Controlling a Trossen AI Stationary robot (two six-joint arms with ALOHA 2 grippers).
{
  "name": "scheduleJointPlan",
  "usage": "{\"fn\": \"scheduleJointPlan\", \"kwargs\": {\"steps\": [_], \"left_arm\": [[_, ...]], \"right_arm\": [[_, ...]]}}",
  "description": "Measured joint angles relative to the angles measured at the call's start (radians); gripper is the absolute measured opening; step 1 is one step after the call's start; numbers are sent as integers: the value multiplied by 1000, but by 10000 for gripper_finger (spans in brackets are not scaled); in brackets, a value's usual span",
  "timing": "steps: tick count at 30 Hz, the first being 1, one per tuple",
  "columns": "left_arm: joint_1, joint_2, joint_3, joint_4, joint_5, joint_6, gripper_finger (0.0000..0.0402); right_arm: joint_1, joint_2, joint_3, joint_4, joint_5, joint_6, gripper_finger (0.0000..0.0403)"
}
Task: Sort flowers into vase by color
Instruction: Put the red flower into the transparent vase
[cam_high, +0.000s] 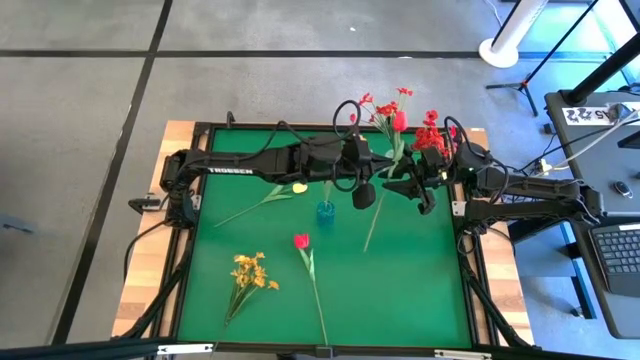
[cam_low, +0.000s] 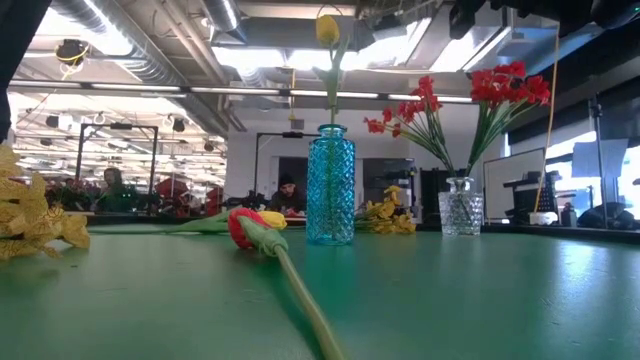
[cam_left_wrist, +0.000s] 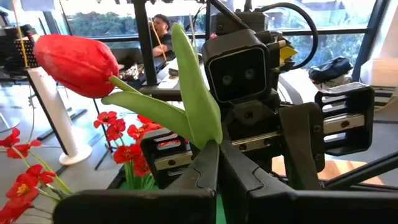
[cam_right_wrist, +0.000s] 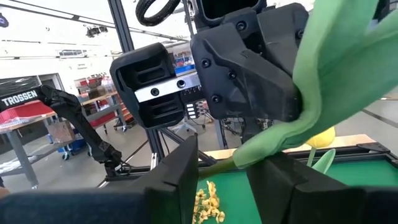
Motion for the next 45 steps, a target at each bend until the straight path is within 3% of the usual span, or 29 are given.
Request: {"fn": "scheduleJointPlan", "kwargs": {"steps": [17, 35, 39, 45], "left_arm": [[-56, -34, 0, -24, -55, 72, 0], [-56, -39, 0, -42, -65, 46, 0], [-56, -39, 0, -42, -52, 30, 0], [-56, -39, 0, -41, -43, 27, 0]], "right_arm": [[0, -1, 1, 1, -1, -3, 127], [0, 0, 1, 30, 27, -3, 125], [0, 0, 1, 37, 29, -3, 96], [0, 0, 1, 37, 29, -6, 12]]}}
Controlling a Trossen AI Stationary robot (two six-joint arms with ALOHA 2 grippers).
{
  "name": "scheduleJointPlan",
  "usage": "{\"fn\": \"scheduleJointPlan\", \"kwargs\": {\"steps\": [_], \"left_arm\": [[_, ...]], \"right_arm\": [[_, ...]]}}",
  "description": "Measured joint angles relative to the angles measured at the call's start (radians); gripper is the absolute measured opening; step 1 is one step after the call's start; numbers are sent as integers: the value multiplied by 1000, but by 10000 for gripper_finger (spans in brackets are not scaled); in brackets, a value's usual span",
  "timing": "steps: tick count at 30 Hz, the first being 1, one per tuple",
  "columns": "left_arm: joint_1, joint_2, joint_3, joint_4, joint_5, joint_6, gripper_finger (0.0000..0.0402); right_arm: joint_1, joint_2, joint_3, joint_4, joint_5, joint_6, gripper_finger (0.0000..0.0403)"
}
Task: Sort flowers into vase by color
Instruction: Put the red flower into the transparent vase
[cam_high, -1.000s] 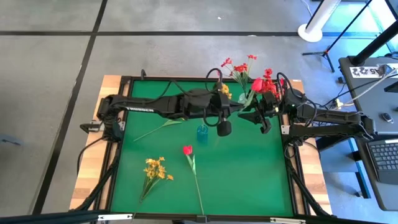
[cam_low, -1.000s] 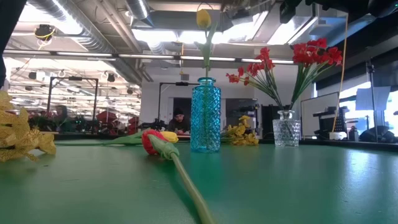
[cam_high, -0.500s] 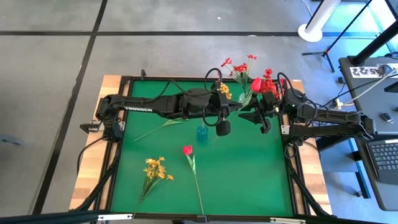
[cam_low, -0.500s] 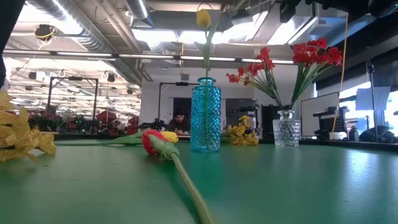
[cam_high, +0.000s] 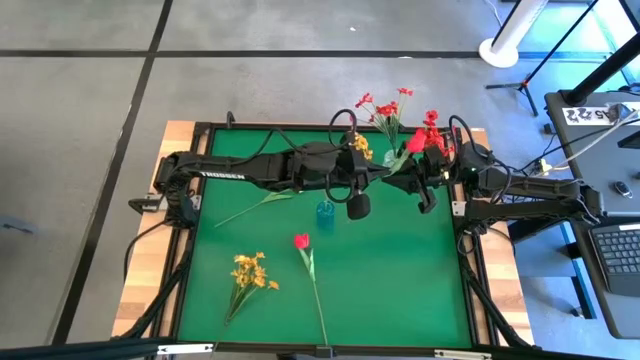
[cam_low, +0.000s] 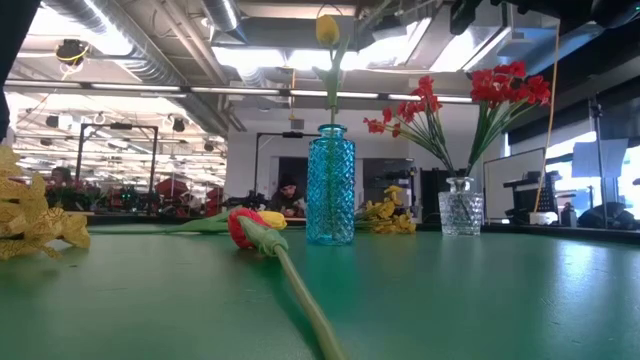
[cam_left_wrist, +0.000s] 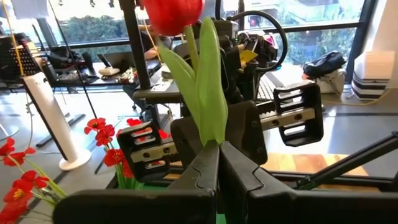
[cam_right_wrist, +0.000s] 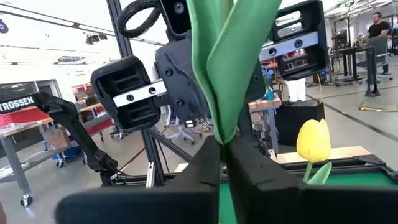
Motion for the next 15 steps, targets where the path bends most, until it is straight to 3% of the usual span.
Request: {"fn": "scheduleJointPlan", "kwargs": {"steps": [5, 11, 15], "left_arm": [[0, 0, 0, -8, -9, -19, 0], [-20, -27, -1, -83, -139, 17, 1], [-56, -66, -3, -158, -226, 36, 24]], "right_arm": [[0, 0, 0, -8, 9, -14, 16], [0, 1, 0, -43, 43, -19, 7], [0, -37, 0, -114, 79, -43, 4]]}}
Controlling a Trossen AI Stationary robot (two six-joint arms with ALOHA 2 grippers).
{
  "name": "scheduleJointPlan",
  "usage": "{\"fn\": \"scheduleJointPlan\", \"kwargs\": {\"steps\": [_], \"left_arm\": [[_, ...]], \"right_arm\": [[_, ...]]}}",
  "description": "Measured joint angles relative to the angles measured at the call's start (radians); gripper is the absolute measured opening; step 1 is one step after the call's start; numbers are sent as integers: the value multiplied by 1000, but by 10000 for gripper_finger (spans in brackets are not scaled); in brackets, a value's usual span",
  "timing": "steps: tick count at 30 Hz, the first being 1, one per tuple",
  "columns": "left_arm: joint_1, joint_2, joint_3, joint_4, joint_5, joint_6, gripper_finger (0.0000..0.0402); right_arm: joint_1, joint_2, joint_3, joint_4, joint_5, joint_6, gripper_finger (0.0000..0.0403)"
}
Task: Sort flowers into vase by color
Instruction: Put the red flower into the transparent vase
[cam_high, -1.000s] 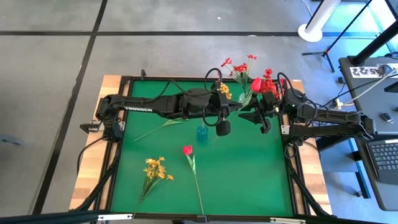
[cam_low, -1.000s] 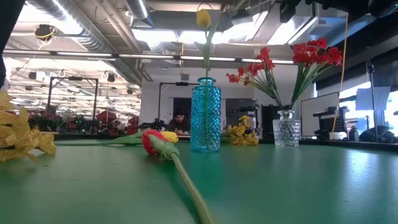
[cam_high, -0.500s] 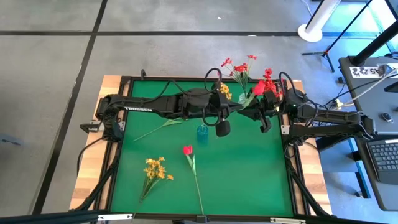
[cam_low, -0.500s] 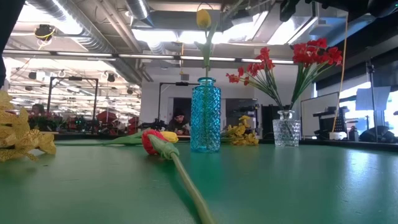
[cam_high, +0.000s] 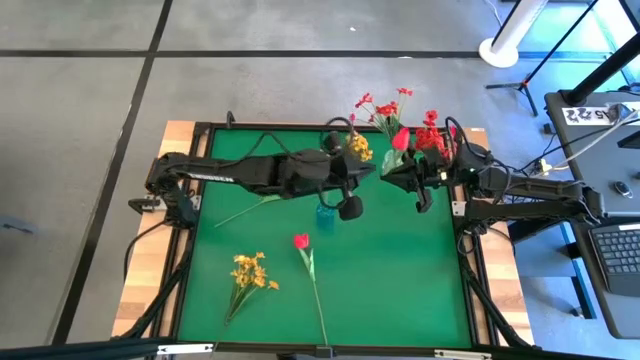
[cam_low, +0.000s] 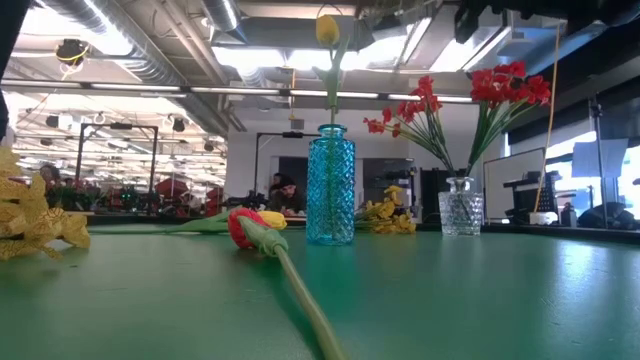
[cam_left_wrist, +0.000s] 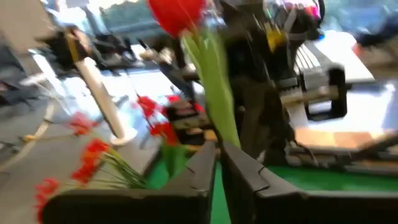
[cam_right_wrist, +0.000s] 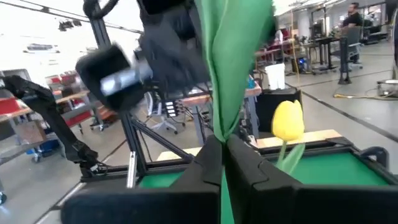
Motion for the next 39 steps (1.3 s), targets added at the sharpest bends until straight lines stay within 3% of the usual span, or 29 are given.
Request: {"fn": "scheduleJointPlan", "kwargs": {"steps": [5, 10, 14, 17, 22, 30, 39], "left_arm": [[-60, -78, 4, -81, -173, 18, 73], [-108, -145, 3, -193, -268, 11, 105], [-110, -198, -15, -335, -287, -77, 108], [-102, -247, -111, -360, -285, -133, 99], [-100, -393, -352, -213, -285, -190, 82], [-101, -637, -789, 224, -226, -201, 74], [-92, -732, -1069, 392, -223, -303, 74]], "right_arm": [[1, -77, 69, -217, 157, -92, 2], [1, -125, 135, -410, 327, -155, 1], [1, -131, 142, -483, 462, -164, 1], [1, -114, 142, -536, 580, -164, 1], [1, -78, 128, -550, 733, -162, 0], [1, -15, 128, -521, 884, -210, 0], [0, -4, 127, -479, 970, -262, 0]]}}
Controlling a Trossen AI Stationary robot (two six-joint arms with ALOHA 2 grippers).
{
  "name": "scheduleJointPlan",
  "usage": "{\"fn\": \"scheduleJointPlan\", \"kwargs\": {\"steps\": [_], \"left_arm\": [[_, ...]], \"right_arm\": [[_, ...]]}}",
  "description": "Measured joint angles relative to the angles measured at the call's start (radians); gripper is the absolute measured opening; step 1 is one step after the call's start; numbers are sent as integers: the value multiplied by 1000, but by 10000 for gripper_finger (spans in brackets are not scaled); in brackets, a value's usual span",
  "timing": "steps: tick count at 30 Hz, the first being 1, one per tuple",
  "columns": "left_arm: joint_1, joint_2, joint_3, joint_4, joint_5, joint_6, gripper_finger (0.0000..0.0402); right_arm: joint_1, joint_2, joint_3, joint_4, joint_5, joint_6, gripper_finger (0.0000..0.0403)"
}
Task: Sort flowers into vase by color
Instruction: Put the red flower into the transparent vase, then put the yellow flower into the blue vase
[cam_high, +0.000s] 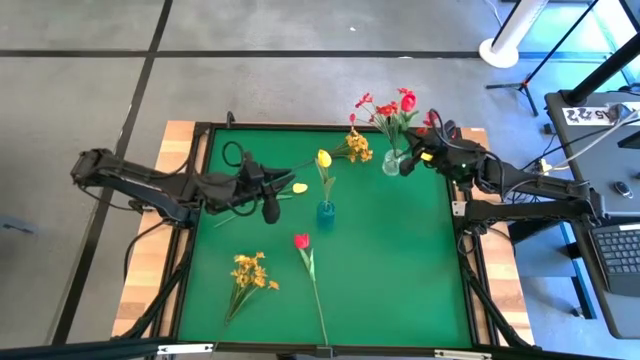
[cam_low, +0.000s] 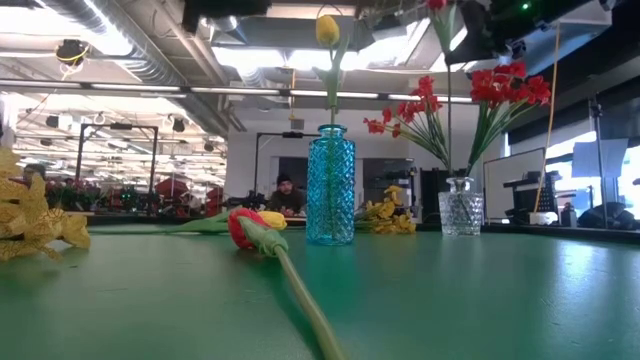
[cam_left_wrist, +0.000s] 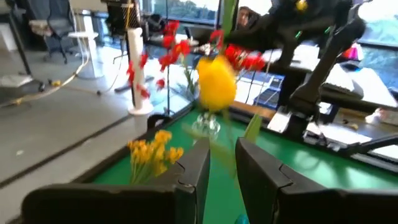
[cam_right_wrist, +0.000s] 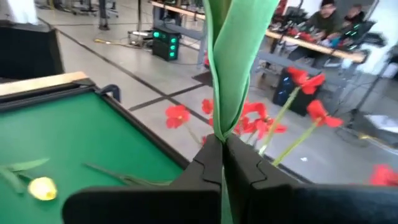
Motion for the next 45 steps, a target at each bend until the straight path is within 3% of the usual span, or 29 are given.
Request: {"fn": "scheduleJointPlan", "kwargs": {"steps": [9, 24, 30, 39, 45], "left_arm": [[3, -6, -82, 7, -1, -69, 74], [10, -6, -84, 0, 0, -54, 74], [10, -6, -84, -10, 0, -54, 74], [10, -6, -84, -10, 0, -54, 74], [10, -6, -84, -10, -5, -53, 74]], "right_arm": [[0, 33, 0, 0, 81, -30, 0], [0, 175, 0, -23, 109, 48, 9], [0, 138, 0, -65, 103, 96, 54], [0, 57, 0, -189, 92, 162, 152], [0, -5, 12, -204, -16, 187, 210]]}}
